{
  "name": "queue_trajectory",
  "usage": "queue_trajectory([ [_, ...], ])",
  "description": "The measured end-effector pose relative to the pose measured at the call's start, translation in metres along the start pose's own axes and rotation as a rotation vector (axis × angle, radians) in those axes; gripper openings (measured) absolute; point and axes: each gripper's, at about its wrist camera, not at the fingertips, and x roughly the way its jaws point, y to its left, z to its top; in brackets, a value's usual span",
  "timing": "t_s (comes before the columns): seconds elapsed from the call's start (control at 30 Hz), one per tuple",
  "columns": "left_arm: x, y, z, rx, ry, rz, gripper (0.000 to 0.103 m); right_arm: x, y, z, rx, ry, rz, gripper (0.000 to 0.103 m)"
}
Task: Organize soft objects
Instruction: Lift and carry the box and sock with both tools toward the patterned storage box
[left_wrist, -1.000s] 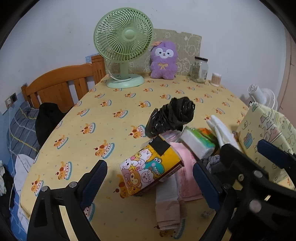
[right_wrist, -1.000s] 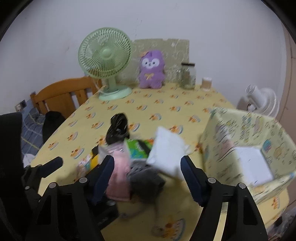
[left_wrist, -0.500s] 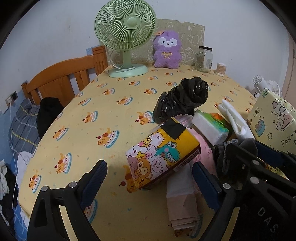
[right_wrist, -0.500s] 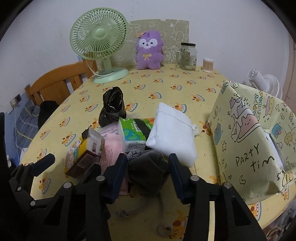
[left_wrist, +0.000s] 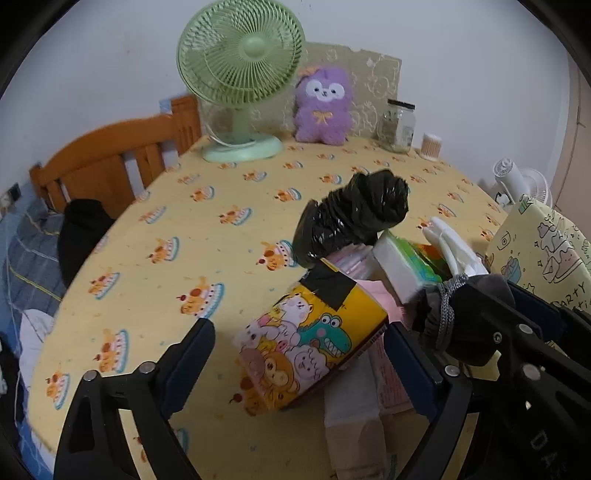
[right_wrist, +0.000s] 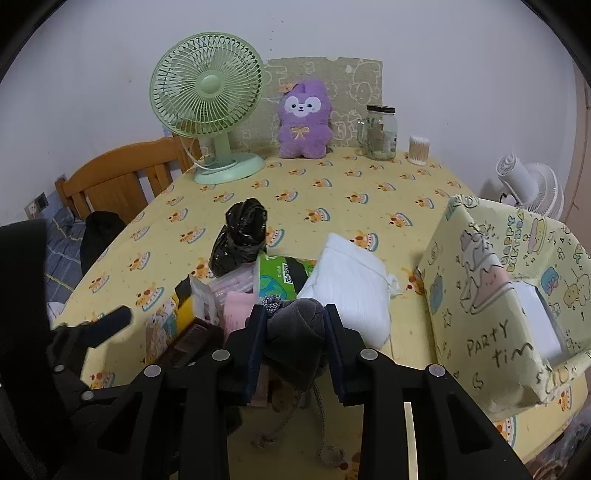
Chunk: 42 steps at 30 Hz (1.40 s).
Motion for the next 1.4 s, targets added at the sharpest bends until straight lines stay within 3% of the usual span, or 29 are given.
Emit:
queue_trajectory([
  [0.13, 0.011, 0.002, -0.002, -0.001, 0.028, -0.019, 0.087, 0.008, 0.005, -0.001, -0.010, 0.016, -0.002, 0.034],
  [0.27, 0.014, 0.005, -0.004, -0.031, 0.035, -0.073, 0.065, 0.013, 0.006, -0.001, -0.014, 0.021, -0.008, 0.034],
  [0.4, 0.011, 0.002, -0.005, -0.027, 0.029, -0.090, 0.054, 0.014, 0.006, -0.001, -0.010, 0.019, -0.008, 0.034],
  [1.4, -0.077, -0.040, 0.021, 0.039, -0.117, -0.017, 0.052, -0.060, -0.013, 0.030, 0.002, -0.104, 0.028, 0.033],
])
